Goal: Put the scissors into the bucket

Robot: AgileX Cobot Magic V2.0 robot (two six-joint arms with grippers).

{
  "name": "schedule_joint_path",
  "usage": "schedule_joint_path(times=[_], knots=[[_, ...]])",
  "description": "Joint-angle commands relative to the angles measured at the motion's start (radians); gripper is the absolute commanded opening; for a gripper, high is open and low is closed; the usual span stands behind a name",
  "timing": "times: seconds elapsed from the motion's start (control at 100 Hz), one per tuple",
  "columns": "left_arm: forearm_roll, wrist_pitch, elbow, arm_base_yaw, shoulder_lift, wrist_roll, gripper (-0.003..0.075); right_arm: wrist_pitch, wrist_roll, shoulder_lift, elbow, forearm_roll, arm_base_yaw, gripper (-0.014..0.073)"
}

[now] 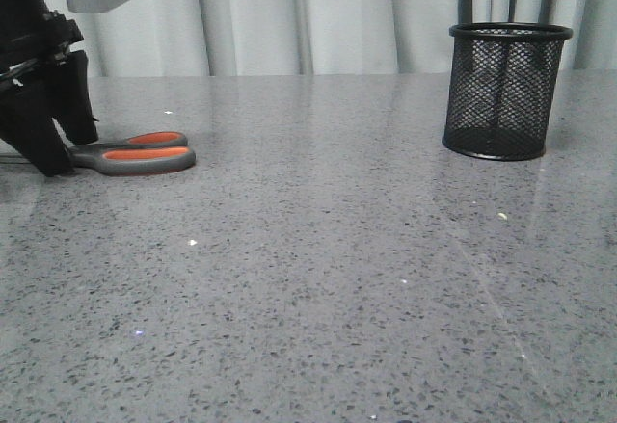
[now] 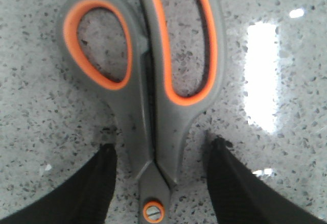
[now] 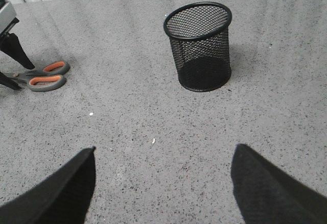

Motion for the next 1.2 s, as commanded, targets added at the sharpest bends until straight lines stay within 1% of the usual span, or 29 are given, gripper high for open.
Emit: schedule_joint_path(times=[0.0, 0.08, 0.15, 0.22, 0.34, 0.46, 0.53, 0.74, 0.86, 1.01, 1.14, 1.19], knots=[[-0.014, -0.028, -0.017, -0.003, -0.016, 0.000, 0.0377, -0.059, -0.014, 0.018, -0.033, 0.022, 0.002, 0.0500], [-0.021, -0.026, -0.017, -0.003, -0.014, 0.000, 0.0372, -0.059, -0.014, 0.018, -0.033, 0.022, 0.002, 0.0500], [-0.028, -0.020, -0.017, -0.003, -0.014, 0.000, 0.0350, -0.059, -0.014, 0.018, -0.033, 0.022, 0.002, 0.0500], [-0.033, -0.014, -0.017, -0.003, -0.014, 0.000, 0.0307, -0.059, -0.014, 0.018, -0.033, 0.024, 0.002, 0.0500], [-0.035, 0.005, -0.017, -0.003, -0.014, -0.002, 0.0202, -0.054, -0.014, 0.018, -0.033, 0.024, 0.002, 0.0500], [-0.045, 0.006, -0.017, -0.003, -0.014, -0.026, 0.0115, -0.043, -0.014, 0.018, -0.033, 0.024, 0.002, 0.0500], [-0.052, 0.006, -0.017, -0.003, -0.016, -0.050, 0.0081, -0.037, -0.014, 0.018, -0.033, 0.024, 0.002, 0.0500], [-0.057, 0.008, -0.017, -0.003, -0.041, -0.087, 0.0007, -0.020, -0.014, 0.018, -0.033, 0.024, 0.002, 0.0500], [-0.060, 0.006, -0.017, -0.003, -0.077, -0.088, -0.0012, -0.020, -0.014, 0.018, -0.033, 0.036, 0.002, 0.0500], [-0.087, -0.027, -0.017, -0.003, -0.148, -0.088, -0.0012, -0.020, -0.022, 0.018, -0.033, 0.126, 0.002, 0.0500], [-0.140, -0.073, -0.017, -0.005, -0.229, -0.089, -0.0012, -0.010, -0.146, 0.018, -0.033, 0.253, 0.002, 0.0500], [-0.172, -0.087, -0.017, -0.006, -0.262, -0.089, -0.0012, -0.009, -0.205, 0.018, -0.033, 0.338, 0.002, 0.0500]])
